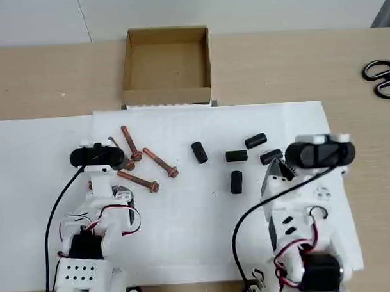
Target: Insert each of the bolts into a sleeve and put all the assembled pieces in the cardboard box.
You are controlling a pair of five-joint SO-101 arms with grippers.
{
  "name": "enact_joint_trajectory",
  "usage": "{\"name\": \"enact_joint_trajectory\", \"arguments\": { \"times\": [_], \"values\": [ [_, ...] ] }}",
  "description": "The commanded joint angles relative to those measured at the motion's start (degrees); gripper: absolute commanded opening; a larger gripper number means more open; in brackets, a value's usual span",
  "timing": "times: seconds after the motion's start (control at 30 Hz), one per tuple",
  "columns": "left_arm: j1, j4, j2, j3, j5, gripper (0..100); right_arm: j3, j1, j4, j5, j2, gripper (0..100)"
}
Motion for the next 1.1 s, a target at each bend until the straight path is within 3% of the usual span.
{"name": "enact_joint_trajectory", "arguments": {
  "times": [0.0, 0.4, 0.57, 0.73, 0.97, 1.07],
  "values": [
    [0.0, -0.7, -0.5, -0.5, -0.3, 1, -12.0, 0.0, 2.0, -0.6, 14.5, 0.4],
    [0.0, -0.7, -0.5, -0.5, -0.3, 1, -41.0, -0.4, 23.2, -0.7, 44.1, 0.6],
    [0.0, -0.7, -0.5, -0.5, -0.3, 1, -47.9, -4.9, 32.5, -0.4, 54.1, 0.7],
    [0.0, -0.7, -0.5, -0.5, -0.3, 1, -53.4, -10.0, 34.0, 4.2, 62.8, 0.5],
    [0.0, -0.7, -0.5, -0.5, -0.3, 1, -55.4, -10.5, 33.8, -2.5, 71.3, 0.8],
    [0.0, -0.7, -0.5, -0.5, -0.3, 1, -55.6, -11.4, 33.4, 0.6, 73.2, 0.8]
  ]
}}
